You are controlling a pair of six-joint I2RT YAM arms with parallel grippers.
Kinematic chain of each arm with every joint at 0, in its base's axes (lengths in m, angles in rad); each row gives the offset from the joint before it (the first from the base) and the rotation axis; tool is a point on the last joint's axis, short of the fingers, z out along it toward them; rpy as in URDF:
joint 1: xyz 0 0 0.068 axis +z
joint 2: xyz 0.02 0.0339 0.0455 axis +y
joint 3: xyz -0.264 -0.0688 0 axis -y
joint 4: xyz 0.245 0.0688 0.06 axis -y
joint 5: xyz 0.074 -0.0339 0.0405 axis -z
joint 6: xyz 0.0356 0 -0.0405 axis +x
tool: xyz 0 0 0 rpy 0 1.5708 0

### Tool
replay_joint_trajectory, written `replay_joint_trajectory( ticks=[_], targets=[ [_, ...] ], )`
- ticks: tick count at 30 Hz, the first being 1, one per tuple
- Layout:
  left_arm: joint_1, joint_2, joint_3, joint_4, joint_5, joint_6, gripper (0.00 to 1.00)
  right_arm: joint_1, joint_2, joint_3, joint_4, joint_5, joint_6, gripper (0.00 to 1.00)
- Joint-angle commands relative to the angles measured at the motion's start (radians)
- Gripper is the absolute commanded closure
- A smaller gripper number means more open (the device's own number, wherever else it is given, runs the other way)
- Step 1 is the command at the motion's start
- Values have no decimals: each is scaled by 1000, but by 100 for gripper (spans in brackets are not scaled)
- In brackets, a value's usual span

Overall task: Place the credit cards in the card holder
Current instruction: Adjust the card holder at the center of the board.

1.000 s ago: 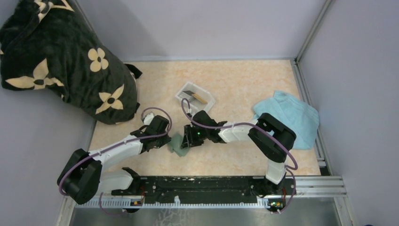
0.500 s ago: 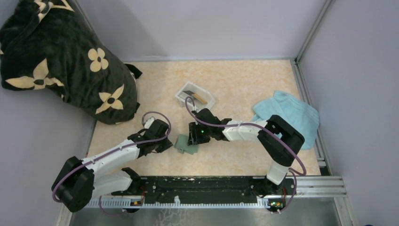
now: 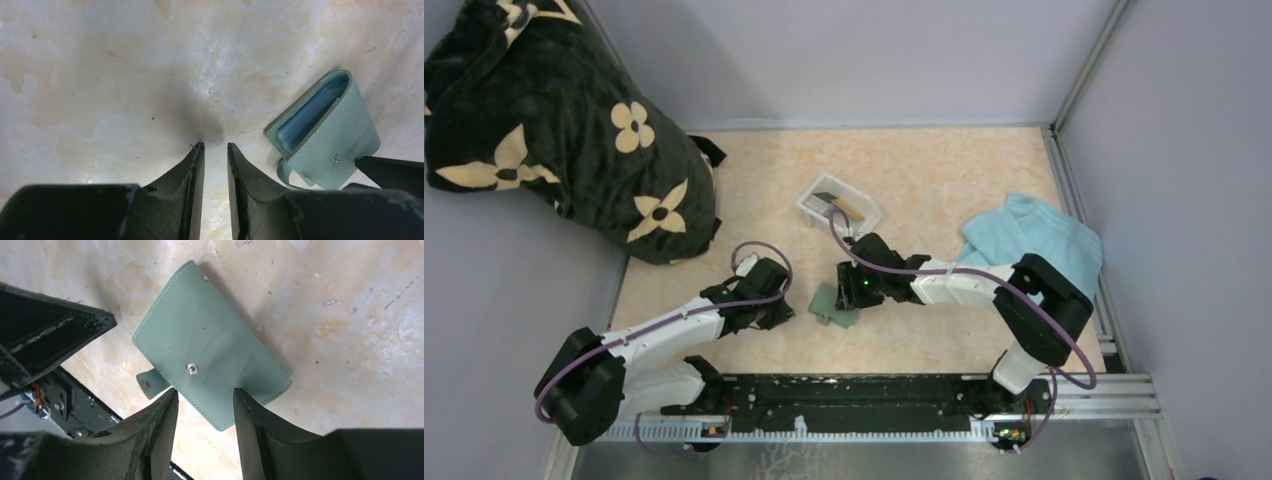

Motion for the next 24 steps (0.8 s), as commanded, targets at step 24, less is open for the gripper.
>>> replay_joint_trajectory(
  ticks=[24],
  targets=[
    [-7, 229, 200, 89, -62, 142, 71, -9, -219, -156, -78, 149, 41, 77]
  ],
)
